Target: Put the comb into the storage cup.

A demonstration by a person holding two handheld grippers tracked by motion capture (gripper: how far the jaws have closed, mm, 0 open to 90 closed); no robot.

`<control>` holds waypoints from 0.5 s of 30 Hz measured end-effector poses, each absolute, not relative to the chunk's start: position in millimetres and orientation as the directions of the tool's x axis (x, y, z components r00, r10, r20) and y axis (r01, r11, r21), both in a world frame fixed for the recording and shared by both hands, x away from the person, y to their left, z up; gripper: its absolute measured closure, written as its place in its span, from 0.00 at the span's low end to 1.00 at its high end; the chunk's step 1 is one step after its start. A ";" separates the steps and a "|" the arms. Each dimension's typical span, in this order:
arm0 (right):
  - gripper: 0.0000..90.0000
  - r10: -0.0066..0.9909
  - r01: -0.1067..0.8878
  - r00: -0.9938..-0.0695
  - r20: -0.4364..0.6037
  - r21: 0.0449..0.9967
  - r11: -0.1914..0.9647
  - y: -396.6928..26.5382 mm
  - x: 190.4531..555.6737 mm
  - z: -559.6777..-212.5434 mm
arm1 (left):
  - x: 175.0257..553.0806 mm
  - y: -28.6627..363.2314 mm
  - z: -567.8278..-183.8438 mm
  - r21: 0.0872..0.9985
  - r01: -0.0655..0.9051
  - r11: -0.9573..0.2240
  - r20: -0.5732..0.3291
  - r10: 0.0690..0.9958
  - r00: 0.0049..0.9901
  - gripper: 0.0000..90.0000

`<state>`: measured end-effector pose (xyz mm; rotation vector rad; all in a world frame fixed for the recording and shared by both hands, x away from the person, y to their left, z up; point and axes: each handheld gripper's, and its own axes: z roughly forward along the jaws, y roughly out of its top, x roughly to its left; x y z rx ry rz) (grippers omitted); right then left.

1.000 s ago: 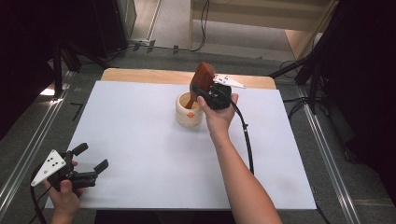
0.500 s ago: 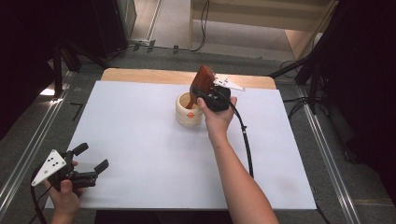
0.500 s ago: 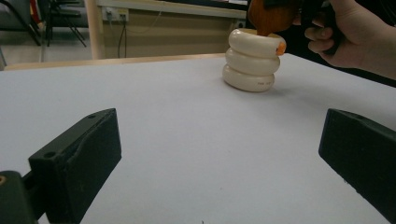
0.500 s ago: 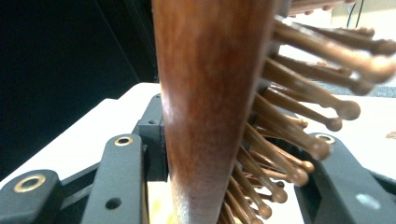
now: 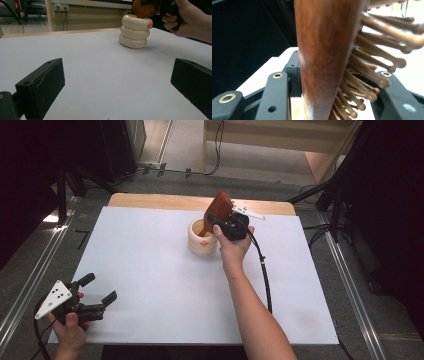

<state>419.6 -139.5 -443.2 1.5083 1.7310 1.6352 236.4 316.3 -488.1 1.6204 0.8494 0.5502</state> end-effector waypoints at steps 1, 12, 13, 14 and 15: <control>0.55 0.822 0.456 -0.391 0.415 0.863 -0.218 -139.9 419.6 -444.1 | 236.2 316.3 -488.0 0.970 0.231 -0.071 -0.092 0.774 0.626 0.00; 0.52 0.803 0.468 -0.399 0.443 0.851 -0.237 -150.1 422.1 -449.9 | 236.3 316.2 -488.1 0.970 0.230 -0.074 -0.089 0.775 0.626 0.00; 0.52 0.802 0.470 -0.398 0.445 0.850 -0.238 -150.4 422.4 -449.9 | 236.4 316.1 -488.1 0.971 0.229 -0.073 -0.090 0.774 0.627 0.00; 0.52 0.802 0.471 -0.399 0.445 0.850 -0.237 -150.5 422.7 -449.8 | 236.4 316.0 -488.1 0.970 0.230 -0.073 -0.091 0.774 0.627 0.00; 0.51 0.804 0.468 -0.400 0.440 0.852 -0.234 -150.5 423.0 -449.8 | 236.3 315.9 -488.1 0.970 0.230 -0.073 -0.090 0.774 0.627 0.00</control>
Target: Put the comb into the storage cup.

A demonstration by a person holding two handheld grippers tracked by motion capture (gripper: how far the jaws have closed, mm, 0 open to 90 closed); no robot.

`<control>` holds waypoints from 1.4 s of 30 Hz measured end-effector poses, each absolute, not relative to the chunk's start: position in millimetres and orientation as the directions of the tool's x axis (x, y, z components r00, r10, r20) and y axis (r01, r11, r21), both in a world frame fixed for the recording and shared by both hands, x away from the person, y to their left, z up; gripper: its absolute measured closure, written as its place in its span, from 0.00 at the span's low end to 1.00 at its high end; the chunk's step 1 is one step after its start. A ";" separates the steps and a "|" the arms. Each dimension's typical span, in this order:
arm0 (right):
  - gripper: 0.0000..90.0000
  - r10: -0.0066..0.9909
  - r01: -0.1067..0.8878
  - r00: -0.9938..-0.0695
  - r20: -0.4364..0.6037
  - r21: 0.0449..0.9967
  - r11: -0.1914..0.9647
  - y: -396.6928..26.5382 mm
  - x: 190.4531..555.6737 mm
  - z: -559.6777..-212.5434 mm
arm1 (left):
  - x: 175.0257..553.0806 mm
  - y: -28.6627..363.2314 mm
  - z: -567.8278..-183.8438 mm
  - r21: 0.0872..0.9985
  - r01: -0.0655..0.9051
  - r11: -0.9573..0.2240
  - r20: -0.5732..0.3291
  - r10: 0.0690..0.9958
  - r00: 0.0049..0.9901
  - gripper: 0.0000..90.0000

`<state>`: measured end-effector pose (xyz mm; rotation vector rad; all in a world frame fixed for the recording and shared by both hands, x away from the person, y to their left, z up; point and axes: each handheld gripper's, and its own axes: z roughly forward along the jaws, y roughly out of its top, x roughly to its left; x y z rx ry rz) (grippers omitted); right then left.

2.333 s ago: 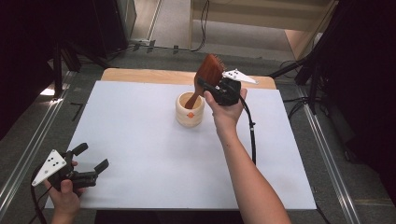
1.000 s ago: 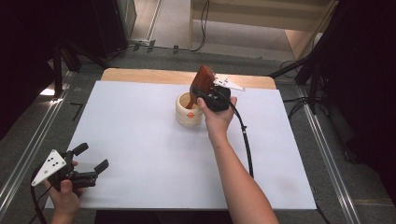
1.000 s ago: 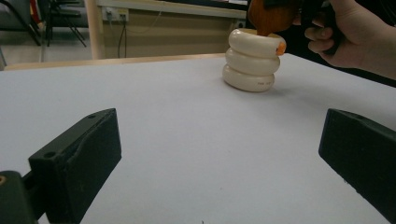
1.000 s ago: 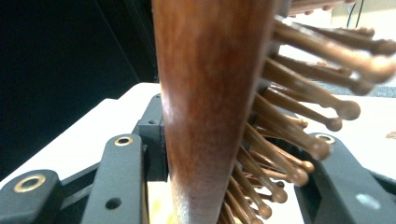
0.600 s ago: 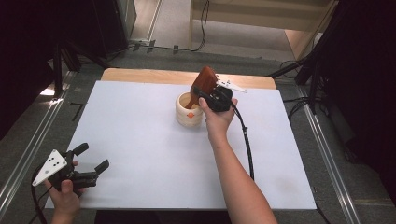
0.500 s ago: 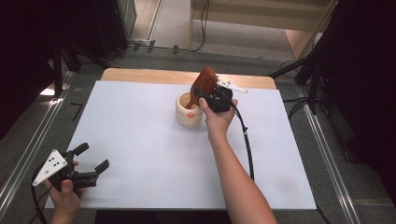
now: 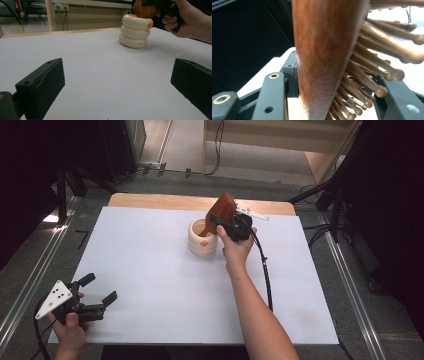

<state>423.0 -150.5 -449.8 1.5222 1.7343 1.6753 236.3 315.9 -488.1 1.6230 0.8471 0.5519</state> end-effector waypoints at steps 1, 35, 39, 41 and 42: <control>0.51 0.805 0.467 -0.399 0.439 0.853 -0.233 -150.3 423.0 -449.7 | 236.3 315.9 -488.1 0.970 0.230 -0.073 -0.091 0.774 0.626 0.00; 0.00 0.844 0.432 -0.453 0.289 0.899 -0.076 -161.9 411.6 -434.7 | 236.1 315.6 -488.1 0.970 0.230 -0.073 -0.090 0.774 0.626 0.00; 0.00 0.856 0.415 -0.449 0.257 0.908 -0.055 -161.0 407.8 -431.0 | 236.0 315.7 -488.1 0.970 0.230 -0.073 -0.090 0.775 0.625 0.00; 0.00 0.856 0.410 -0.452 0.250 0.911 -0.049 -161.3 406.0 -429.0 | 236.1 315.8 -488.1 0.970 0.230 -0.073 -0.090 0.775 0.626 0.00; 0.00 0.857 0.410 -0.452 0.249 0.911 -0.048 -161.3 405.0 -428.0 | 236.1 315.7 -488.1 0.971 0.230 -0.073 -0.090 0.775 0.626 0.00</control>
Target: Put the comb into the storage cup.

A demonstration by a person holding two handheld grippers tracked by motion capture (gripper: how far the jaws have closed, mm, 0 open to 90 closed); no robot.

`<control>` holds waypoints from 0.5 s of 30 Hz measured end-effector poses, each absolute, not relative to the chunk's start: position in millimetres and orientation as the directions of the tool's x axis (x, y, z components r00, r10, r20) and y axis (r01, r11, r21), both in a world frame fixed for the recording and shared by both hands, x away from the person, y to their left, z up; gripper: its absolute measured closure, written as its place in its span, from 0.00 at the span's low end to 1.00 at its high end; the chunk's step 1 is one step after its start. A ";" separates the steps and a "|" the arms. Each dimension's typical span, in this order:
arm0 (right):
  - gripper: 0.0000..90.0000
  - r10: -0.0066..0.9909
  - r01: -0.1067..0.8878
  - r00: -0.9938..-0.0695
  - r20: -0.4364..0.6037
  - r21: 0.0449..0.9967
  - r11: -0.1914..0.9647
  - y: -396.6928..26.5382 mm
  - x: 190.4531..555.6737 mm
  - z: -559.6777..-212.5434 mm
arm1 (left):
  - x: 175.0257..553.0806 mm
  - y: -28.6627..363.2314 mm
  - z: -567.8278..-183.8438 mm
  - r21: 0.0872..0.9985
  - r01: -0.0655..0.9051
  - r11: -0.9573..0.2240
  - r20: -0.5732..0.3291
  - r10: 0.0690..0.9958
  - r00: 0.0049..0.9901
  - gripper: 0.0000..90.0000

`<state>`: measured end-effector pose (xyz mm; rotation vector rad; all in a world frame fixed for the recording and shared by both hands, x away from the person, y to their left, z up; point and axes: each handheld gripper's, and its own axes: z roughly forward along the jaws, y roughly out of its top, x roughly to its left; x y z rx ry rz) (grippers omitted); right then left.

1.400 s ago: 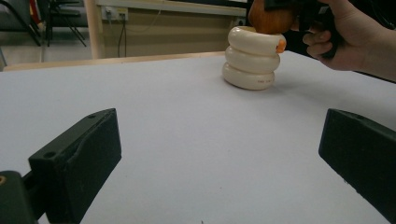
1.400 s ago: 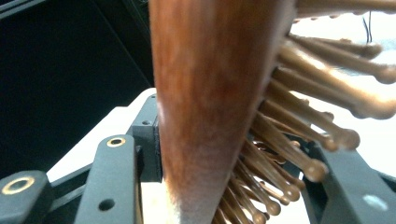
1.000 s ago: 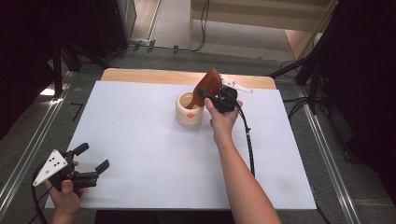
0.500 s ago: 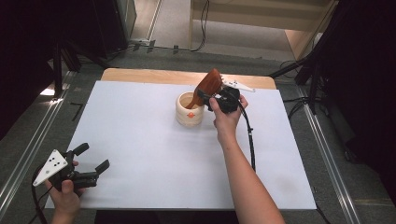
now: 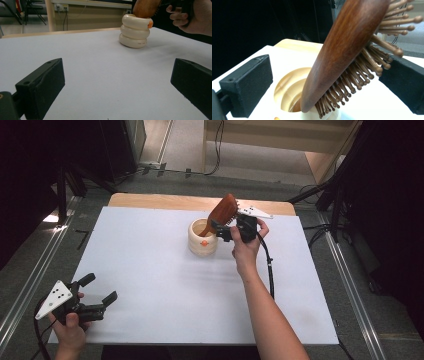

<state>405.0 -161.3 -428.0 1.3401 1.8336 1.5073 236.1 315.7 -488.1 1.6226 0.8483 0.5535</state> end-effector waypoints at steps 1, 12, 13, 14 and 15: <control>0.00 0.854 0.409 -0.457 0.248 0.911 -0.046 -161.7 404.1 -427.1 | 236.1 315.6 -488.1 0.970 0.230 -0.072 -0.091 0.775 0.626 0.00; 0.00 0.856 0.392 -0.458 0.239 0.919 -0.047 -170.0 392.7 -421.0 | 236.0 315.5 -488.1 0.970 0.230 -0.073 -0.090 0.775 0.626 0.00; 0.00 0.856 0.388 -0.458 0.239 0.920 -0.050 -171.7 391.6 -420.8 | 236.0 315.6 -488.1 0.970 0.230 -0.073 -0.090 0.775 0.625 0.00; 0.00 0.857 0.385 -0.459 0.236 0.922 -0.047 -173.3 390.7 -420.7 | 236.0 315.6 -488.1 0.971 0.230 -0.073 -0.090 0.775 0.625 0.00; 0.00 0.855 0.386 -0.460 0.239 0.921 -0.050 -174.4 389.6 -420.8 | 236.0 315.5 -488.1 0.970 0.230 -0.073 -0.090 0.775 0.626 0.00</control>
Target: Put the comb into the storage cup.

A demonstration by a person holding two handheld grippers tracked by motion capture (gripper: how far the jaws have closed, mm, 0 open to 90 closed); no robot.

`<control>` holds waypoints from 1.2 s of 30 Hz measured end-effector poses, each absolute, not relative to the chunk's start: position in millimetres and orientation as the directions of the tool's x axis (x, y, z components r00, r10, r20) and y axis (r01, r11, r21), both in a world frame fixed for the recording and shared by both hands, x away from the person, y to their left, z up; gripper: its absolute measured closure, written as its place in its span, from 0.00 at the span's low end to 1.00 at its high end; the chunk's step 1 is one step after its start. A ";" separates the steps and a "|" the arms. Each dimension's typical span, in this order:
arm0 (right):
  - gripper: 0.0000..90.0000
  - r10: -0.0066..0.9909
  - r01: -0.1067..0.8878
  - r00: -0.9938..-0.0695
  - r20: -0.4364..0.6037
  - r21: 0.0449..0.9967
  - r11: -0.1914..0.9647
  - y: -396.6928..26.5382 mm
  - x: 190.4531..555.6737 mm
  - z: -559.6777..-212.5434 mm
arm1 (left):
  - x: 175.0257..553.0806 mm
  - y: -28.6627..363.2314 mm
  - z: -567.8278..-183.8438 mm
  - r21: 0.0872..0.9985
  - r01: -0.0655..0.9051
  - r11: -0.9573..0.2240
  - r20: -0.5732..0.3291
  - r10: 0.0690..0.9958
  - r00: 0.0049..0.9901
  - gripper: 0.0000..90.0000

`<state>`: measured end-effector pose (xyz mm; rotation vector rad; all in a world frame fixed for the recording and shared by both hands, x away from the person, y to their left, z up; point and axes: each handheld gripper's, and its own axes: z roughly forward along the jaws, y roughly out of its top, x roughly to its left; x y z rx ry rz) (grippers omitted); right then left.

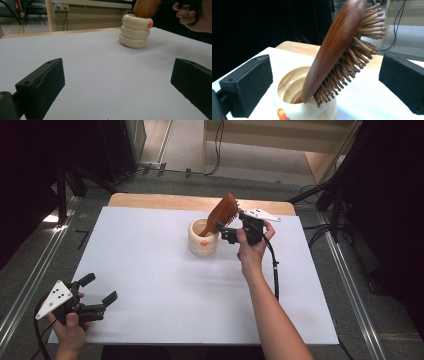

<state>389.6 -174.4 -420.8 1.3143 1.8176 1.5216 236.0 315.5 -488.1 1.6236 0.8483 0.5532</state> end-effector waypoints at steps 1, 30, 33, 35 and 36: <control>0.00 0.856 0.385 -0.460 0.236 0.922 -0.047 -175.7 388.7 -421.1 | 236.0 315.4 -488.1 0.970 0.230 -0.073 -0.090 0.775 0.626 0.00; 0.00 0.861 0.373 -0.467 0.202 0.928 -0.016 -208.8 351.7 -433.9 | 235.4 314.4 -488.2 0.970 0.231 -0.079 -0.085 0.777 0.623 0.00; 0.00 0.864 0.360 -0.467 0.187 0.933 -0.008 -211.6 346.6 -435.2 | 235.3 314.3 -488.1 0.970 0.230 -0.081 -0.083 0.777 0.624 0.00; 0.00 0.866 0.357 -0.465 0.183 0.934 -0.005 -213.8 343.1 -436.0 | 235.3 314.4 -488.1 0.970 0.230 -0.081 -0.083 0.777 0.624 0.00; 0.00 0.865 0.356 -0.467 0.184 0.935 -0.007 -214.7 341.7 -436.2 | 235.3 314.4 -488.1 0.970 0.230 -0.080 -0.084 0.778 0.623 0.00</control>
